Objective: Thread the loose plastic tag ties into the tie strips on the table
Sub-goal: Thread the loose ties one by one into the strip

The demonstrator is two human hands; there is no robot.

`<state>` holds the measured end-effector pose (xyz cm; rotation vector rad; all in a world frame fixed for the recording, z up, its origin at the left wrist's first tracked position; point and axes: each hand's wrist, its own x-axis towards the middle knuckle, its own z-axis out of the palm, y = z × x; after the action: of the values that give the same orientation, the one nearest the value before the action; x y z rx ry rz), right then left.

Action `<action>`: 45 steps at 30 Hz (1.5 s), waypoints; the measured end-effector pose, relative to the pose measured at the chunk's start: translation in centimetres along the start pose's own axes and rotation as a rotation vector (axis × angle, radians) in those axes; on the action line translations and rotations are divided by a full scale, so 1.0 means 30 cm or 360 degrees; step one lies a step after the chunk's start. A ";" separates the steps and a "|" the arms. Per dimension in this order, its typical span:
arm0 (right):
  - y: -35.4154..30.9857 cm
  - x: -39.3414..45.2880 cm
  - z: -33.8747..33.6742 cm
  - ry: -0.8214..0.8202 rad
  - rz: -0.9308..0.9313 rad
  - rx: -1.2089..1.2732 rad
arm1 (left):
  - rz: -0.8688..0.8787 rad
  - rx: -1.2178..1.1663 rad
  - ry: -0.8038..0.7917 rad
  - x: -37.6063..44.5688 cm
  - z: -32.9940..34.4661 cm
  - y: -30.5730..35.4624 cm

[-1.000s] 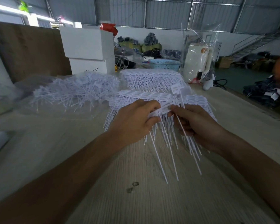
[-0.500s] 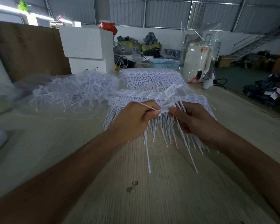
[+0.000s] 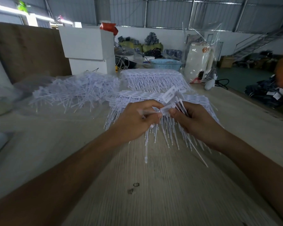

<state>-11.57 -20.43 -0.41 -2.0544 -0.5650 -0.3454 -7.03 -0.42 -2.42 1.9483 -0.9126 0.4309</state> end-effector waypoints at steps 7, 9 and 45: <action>-0.001 -0.010 -0.008 -0.0098 0.0217 0.0225 | 0.0050 0.0122 0.0123 0.013 -0.002 0.012; 0.003 -0.010 -0.011 -0.0132 0.0286 0.0222 | 0.0027 0.0153 0.0127 0.017 -0.012 0.011; 0.008 0.003 0.013 0.0125 0.0722 0.0892 | 0.0178 0.0566 0.0169 -0.006 0.013 -0.009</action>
<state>-11.36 -20.18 -0.73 -1.5547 -0.1109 0.0088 -6.97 -0.58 -2.90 2.1739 -0.9263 0.8000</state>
